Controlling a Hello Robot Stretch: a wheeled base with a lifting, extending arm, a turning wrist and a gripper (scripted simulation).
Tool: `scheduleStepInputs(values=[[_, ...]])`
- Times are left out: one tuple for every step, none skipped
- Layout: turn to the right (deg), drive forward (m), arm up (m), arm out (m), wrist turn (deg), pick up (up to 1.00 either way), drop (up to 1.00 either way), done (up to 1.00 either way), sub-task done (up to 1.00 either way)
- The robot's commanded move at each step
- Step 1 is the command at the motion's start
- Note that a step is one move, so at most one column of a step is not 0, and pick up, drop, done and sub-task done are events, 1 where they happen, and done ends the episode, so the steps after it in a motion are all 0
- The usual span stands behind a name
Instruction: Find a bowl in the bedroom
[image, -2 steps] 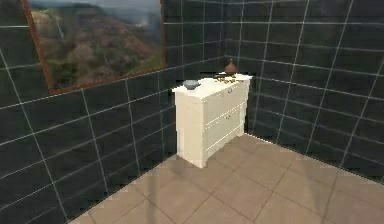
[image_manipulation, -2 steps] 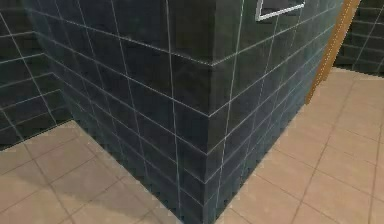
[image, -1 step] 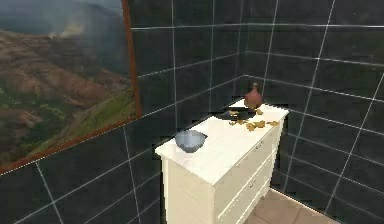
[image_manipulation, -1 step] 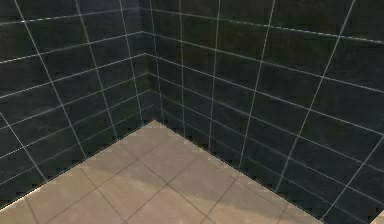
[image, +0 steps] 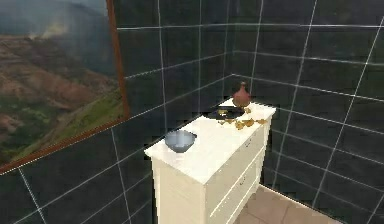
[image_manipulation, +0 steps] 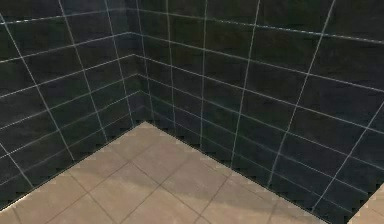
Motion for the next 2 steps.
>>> scheduleStepInputs(values=[[0.0,0.05,0.00,0.00,0.0,0.00,0.00,0.00,0.00],[0.0,0.00,0.00,0.00,0.0,0.00,0.00,1.00,0.00]])
